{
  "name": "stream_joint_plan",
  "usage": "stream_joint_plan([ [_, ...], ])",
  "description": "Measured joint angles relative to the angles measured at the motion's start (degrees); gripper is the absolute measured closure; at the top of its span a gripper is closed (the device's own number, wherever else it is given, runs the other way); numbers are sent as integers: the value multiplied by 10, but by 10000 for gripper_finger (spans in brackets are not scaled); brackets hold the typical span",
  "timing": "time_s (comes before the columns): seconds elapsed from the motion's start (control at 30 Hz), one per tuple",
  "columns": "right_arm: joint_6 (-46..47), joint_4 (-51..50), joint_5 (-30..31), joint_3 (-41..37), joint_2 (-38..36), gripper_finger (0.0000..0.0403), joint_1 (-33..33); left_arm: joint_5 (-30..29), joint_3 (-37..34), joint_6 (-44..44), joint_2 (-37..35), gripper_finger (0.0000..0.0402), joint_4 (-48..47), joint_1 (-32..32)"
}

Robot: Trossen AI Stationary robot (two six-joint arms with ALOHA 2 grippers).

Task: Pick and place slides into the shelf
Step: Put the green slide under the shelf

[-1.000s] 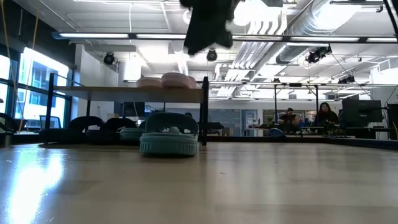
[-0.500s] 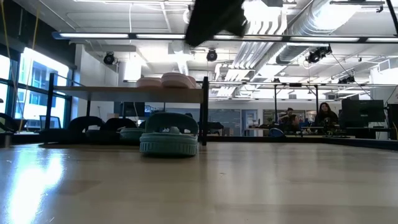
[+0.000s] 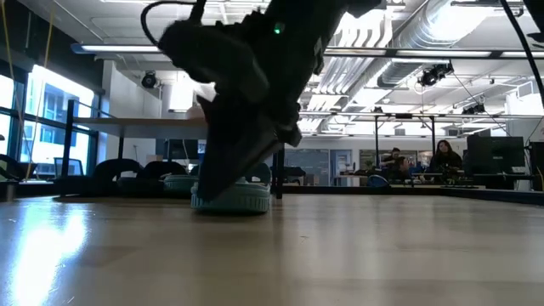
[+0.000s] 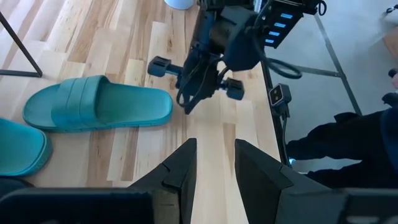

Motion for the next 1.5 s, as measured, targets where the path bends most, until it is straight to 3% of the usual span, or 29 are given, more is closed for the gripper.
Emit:
stream_joint_plan([
  [0.17, 12, -12, 43, 0, 0, 403, -12, 0, 0, 0, 0, 307, 0, 0],
  [0.83, -50, -14, -33, 0, 0, 403, -128, 0, 0, -2, 0, 307, 0, 0],
  [1.5, -95, -22, -33, 0, -1, 403, -216, -5, 0, -2, 0, 307, 0, 0],
])
